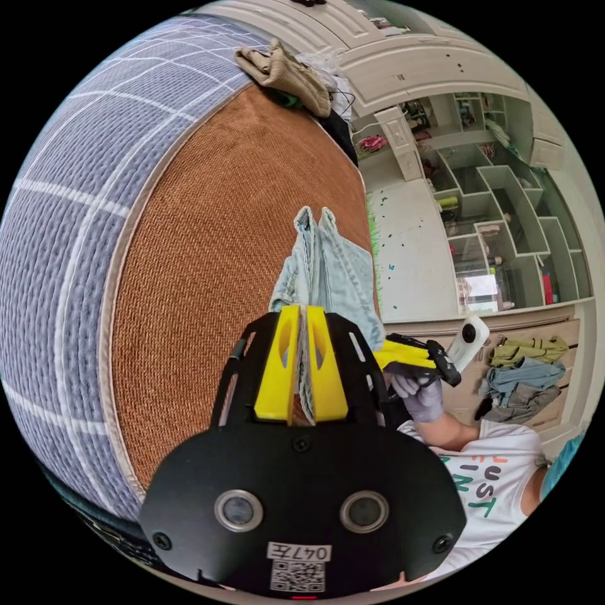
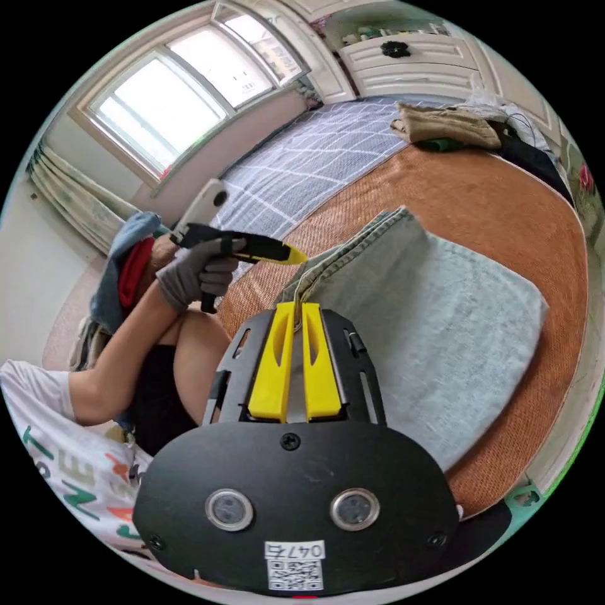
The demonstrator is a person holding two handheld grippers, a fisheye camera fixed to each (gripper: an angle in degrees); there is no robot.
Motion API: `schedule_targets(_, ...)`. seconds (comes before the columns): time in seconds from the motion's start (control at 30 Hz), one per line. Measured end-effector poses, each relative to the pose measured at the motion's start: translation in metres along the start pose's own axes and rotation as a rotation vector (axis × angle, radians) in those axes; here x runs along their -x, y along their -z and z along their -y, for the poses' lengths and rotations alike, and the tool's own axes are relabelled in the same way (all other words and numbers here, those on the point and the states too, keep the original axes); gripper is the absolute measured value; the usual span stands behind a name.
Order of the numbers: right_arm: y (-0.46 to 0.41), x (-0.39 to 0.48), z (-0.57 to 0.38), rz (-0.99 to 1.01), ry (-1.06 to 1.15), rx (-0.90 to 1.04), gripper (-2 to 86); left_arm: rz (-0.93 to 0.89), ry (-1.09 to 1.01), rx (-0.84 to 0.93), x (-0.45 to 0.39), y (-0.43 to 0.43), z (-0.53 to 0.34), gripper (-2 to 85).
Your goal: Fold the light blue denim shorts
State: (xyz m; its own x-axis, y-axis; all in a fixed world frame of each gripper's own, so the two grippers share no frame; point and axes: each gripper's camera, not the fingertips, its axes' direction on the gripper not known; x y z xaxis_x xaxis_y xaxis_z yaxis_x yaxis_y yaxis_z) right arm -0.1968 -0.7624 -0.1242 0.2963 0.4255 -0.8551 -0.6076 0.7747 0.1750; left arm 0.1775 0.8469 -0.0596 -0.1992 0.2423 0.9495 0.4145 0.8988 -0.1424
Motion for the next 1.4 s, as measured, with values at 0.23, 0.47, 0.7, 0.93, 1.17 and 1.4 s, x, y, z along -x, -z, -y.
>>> schedule_targets(0.23,0.103,-0.059,-0.054,0.050,-0.137,-0.149,-0.1,-0.020,0.047,-0.127,0.006,0.017,-0.022,-0.8)
schedule_targets(0.47,0.036,0.014,-0.025,0.184,0.116,-0.017,10.5,-0.019,0.112,-0.082,0.023,-0.007,-0.033,-0.9)
schedule_targets(0.7,-0.046,0.106,-0.033,-0.048,0.446,0.289,7.9,-0.095,0.169,-0.146,0.042,0.005,-0.055,-1.0)
schedule_targets(0.93,-0.100,0.163,-0.068,-0.267,0.798,0.435,5.8,-0.039,0.139,-0.097,0.028,-0.003,-0.043,-0.9)
schedule_targets(1.17,-0.101,0.176,-0.081,-0.313,0.787,0.368,-0.5,-0.015,0.143,-0.141,0.022,0.017,-0.041,0.6)
schedule_targets(1.4,0.060,0.087,-0.066,-0.257,0.249,-0.115,-0.9,-0.042,0.156,-0.143,0.018,0.035,-0.041,6.2)
